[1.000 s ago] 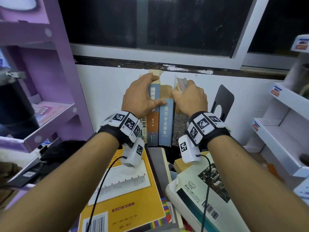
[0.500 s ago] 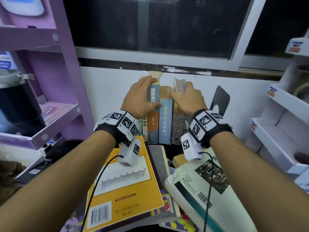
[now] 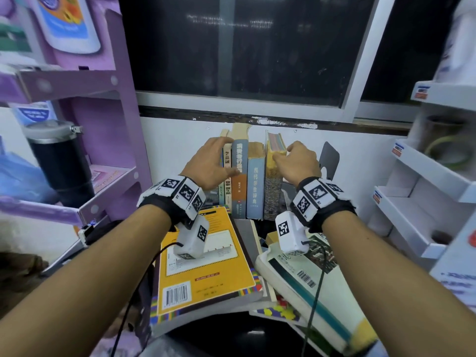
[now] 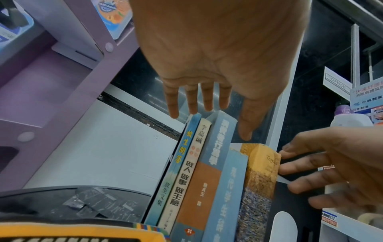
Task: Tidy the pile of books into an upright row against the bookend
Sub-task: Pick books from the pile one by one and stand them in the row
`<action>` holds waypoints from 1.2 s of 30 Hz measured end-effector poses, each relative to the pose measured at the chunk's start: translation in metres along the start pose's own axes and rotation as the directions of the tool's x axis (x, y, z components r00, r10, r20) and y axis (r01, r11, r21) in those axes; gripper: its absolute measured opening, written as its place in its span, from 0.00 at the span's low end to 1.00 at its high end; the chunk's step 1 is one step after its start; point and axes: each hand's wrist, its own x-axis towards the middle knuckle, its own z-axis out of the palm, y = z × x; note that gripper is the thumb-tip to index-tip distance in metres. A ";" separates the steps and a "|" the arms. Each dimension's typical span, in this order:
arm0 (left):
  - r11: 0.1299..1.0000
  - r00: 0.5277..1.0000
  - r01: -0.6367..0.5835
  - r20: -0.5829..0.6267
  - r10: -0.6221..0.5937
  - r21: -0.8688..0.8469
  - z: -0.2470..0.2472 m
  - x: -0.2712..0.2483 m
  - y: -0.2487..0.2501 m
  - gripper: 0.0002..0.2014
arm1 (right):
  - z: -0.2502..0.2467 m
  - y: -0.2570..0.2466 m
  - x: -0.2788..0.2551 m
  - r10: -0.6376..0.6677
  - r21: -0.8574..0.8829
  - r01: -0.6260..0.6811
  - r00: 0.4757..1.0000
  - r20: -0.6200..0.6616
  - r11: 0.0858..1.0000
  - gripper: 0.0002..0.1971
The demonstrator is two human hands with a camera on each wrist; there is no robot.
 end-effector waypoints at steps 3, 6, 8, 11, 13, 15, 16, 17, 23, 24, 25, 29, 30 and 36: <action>0.997 0.997 0.078 0.025 -0.078 -0.019 -0.006 -0.013 -0.002 0.35 | -0.002 -0.006 -0.015 0.026 0.014 -0.026 0.999 -0.032 1.000 0.18; 0.985 0.984 0.167 0.066 -0.164 -0.039 -0.011 -0.025 -0.012 0.34 | 0.001 -0.011 -0.029 0.016 0.031 -0.017 1.000 0.012 0.999 0.16; 0.971 0.968 0.237 0.099 -0.232 -0.039 -0.014 -0.032 -0.019 0.33 | 0.008 -0.014 -0.036 0.002 0.031 -0.006 0.991 0.131 0.999 0.13; 0.939 0.929 0.343 0.162 -0.334 -0.033 -0.016 -0.044 -0.031 0.30 | 0.025 -0.021 -0.045 0.009 -0.007 -0.007 0.945 0.326 1.000 0.18; 0.914 0.898 0.405 0.199 -0.393 -0.020 -0.016 -0.052 -0.042 0.30 | 0.033 -0.028 -0.053 0.038 -0.024 -0.031 0.905 0.424 0.999 0.19; 0.885 0.865 0.466 0.218 -0.452 -0.016 -0.016 -0.059 -0.051 0.31 | 0.042 -0.032 -0.061 0.045 -0.039 -0.029 0.852 0.521 0.999 0.18; 0.867 0.847 0.497 0.229 -0.479 -0.023 -0.015 -0.061 -0.057 0.30 | 0.046 -0.032 -0.064 0.049 -0.062 -0.017 0.831 0.554 0.998 0.26; 0.848 0.824 0.529 0.249 -0.509 -0.018 -0.015 -0.064 -0.060 0.29 | 0.051 -0.033 -0.067 0.054 -0.079 -0.009 0.812 0.581 0.997 0.32; 0.804 0.740 0.585 0.337 -0.582 0.102 -0.006 -0.073 -0.079 0.23 | 0.076 -0.035 -0.078 0.091 -0.100 -0.034 0.752 0.653 0.994 0.33; 0.801 0.738 0.588 0.330 -0.588 0.111 -0.005 -0.077 -0.078 0.19 | 0.078 -0.035 -0.080 0.106 -0.114 -0.041 0.748 0.655 0.993 0.33; 0.793 0.732 0.597 0.323 -0.601 0.122 -0.006 -0.080 -0.076 0.17 | 0.080 -0.035 -0.081 0.103 -0.117 -0.035 0.751 0.653 0.993 0.33; 0.755 0.703 0.640 0.287 -0.651 0.146 -0.006 -0.084 -0.081 0.29 | 0.084 -0.034 -0.081 0.114 -0.137 -0.032 0.757 0.644 0.990 0.33; 0.736 0.680 0.663 0.298 -0.670 0.140 -0.005 -0.084 -0.085 0.30 | 0.084 -0.034 -0.081 0.113 -0.141 -0.028 0.756 0.644 0.990 0.33; 0.662 0.603 0.749 0.379 -0.702 0.035 0.013 -0.084 -0.110 0.47 | 0.087 -0.032 -0.080 0.124 -0.190 0.001 0.756 0.642 0.982 0.32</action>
